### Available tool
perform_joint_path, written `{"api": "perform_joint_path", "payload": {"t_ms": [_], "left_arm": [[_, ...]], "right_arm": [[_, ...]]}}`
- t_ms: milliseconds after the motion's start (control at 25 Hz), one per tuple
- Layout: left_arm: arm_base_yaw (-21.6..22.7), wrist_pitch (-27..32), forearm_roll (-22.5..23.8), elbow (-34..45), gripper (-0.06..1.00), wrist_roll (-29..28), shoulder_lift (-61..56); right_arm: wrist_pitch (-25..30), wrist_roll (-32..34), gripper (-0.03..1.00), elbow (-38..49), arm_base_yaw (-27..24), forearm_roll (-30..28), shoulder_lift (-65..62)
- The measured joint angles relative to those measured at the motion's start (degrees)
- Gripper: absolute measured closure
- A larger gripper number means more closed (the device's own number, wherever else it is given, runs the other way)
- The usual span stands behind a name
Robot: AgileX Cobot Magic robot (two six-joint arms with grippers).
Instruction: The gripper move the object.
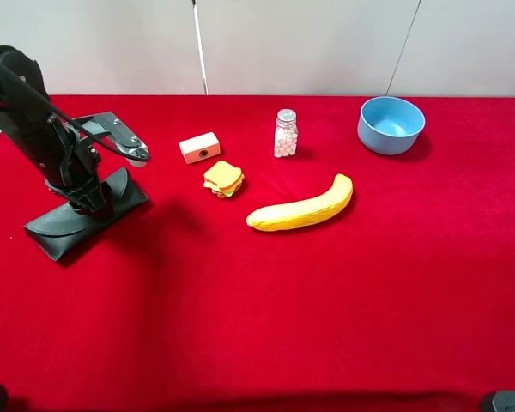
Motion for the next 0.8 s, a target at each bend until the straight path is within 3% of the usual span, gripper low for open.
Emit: {"api": "perform_joint_path", "payload": {"t_ms": [520, 800], "left_arm": [[0.0, 0.7, 0.0, 0.0, 0.44, 0.0, 0.0], [0.0, 9.1, 0.0, -3.8, 0.44, 0.0, 0.0]], "right_arm": [[0.0, 0.0, 0.27, 0.0, 0.0, 0.0, 0.0], [0.0, 0.0, 0.27, 0.0, 0.0, 0.0, 0.0]]}}
